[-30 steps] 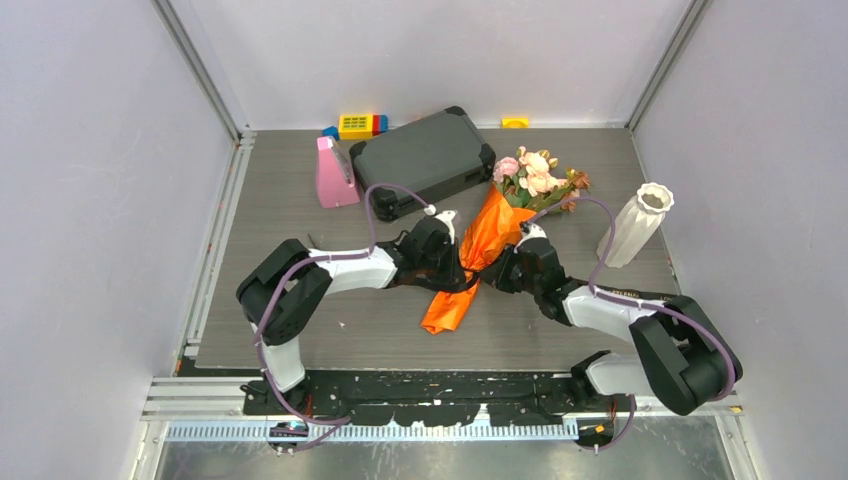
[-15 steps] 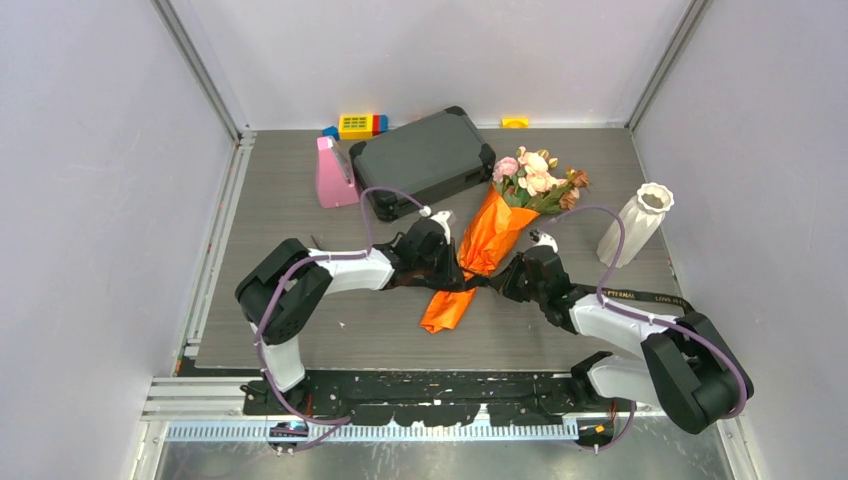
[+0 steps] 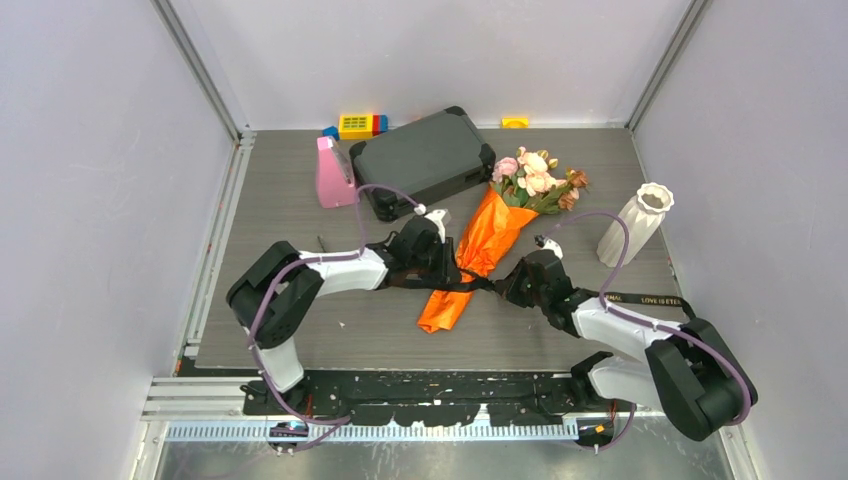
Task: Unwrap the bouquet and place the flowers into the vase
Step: Untie the ribbon from the wrapping paper.
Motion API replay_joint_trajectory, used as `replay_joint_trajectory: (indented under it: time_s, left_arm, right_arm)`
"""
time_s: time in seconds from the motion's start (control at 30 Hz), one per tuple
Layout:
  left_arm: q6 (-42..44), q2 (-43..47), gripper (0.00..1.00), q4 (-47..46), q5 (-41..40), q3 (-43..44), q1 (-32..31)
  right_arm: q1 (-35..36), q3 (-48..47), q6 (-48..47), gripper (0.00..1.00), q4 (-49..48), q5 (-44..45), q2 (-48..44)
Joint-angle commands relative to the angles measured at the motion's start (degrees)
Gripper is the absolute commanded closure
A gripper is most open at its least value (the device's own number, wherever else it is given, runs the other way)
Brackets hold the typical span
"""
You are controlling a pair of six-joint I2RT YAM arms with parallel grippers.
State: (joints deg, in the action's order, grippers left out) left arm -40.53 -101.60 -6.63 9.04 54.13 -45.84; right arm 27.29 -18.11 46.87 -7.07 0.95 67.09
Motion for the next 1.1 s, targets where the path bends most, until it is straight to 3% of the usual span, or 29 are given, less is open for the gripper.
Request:
replay_joint_trajectory:
  time_s: [0.0, 0.2, 0.47, 0.77, 1.07]
  left_arm:
    - [7.0, 6.1, 0.66, 4.4, -1.7, 1.3, 0.6]
    - [18.9, 10.9, 0.58, 6.3, -3.0, 3.9, -0.9]
    - [37.3, 6.2, 0.55, 9.6, -0.3, 10.4, -7.0]
    - [44.4, -0.7, 0.52, 10.5, 2.1, 15.2, -8.1]
    - [46.0, -4.5, 0.56, 11.5, 0.9, 16.8, -8.1]
  right_arm:
    - [0.2, -0.8, -1.0, 1.00, -0.8, 0.0, -2.4]
    - [0.2, -1.0, -1.5, 1.00, -1.7, -3.0, -3.0]
    - [0.2, -0.7, -1.8, 1.00, -2.3, -3.3, -3.2]
    - [0.2, -0.5, -1.8, 1.00, -2.2, -3.5, -3.6]
    - [0.2, -0.8, -2.1, 1.00, -2.0, -3.8, -3.1]
